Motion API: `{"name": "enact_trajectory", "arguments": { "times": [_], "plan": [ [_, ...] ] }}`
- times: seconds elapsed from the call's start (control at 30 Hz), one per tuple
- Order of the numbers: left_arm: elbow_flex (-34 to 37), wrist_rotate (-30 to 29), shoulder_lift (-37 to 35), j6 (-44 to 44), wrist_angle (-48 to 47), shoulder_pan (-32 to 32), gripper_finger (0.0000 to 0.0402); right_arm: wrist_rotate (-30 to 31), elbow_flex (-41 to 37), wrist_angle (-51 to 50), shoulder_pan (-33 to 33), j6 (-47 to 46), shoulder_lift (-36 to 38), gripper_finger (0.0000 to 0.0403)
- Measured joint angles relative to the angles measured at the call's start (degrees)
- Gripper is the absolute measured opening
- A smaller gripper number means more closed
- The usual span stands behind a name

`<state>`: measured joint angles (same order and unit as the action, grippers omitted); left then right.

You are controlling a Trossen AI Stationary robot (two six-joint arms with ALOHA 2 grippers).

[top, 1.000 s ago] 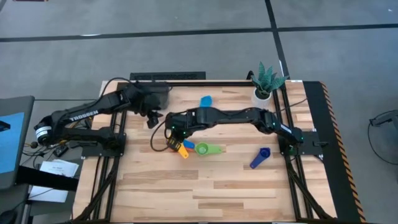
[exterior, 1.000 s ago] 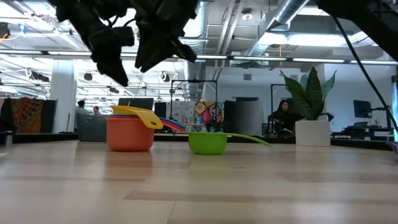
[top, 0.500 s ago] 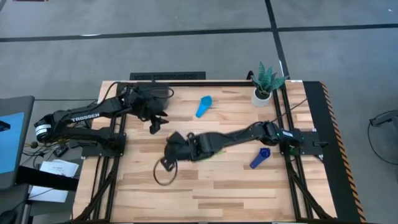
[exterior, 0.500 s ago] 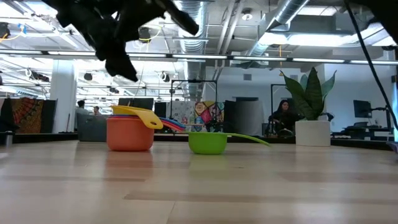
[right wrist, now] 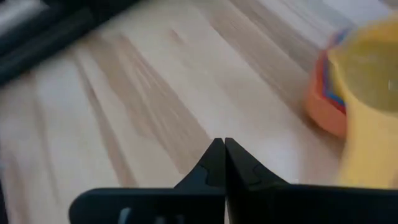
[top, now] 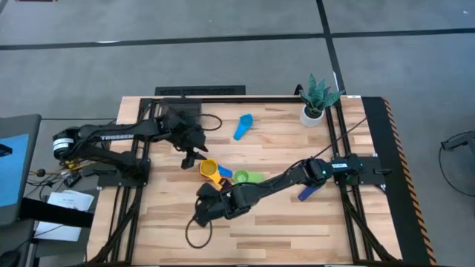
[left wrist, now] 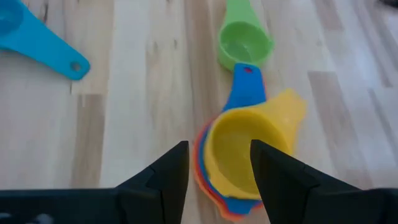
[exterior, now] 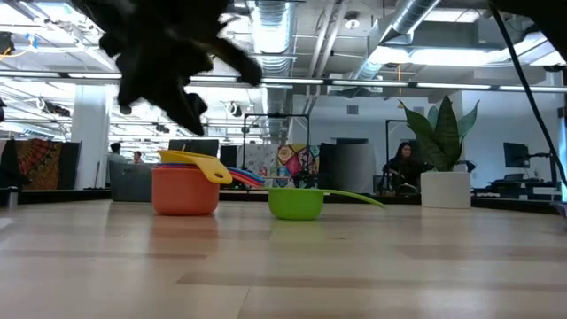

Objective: Nest measuring cups in basket
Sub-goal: Stack the yellow measuring cup on top of the blue measuring cup

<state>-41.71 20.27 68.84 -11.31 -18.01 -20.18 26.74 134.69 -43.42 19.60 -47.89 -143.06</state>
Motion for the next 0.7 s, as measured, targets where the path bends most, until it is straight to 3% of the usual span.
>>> {"name": "enact_trajectory", "arguments": {
  "times": [0.7],
  "plan": [
    [0.04, -1.05, 1.7, -0.15, -0.12, -0.09, 0.016, 3.36, 0.05, -10.7, -2.24, 1.49, -2.35, 0.0006]
  ]
}}
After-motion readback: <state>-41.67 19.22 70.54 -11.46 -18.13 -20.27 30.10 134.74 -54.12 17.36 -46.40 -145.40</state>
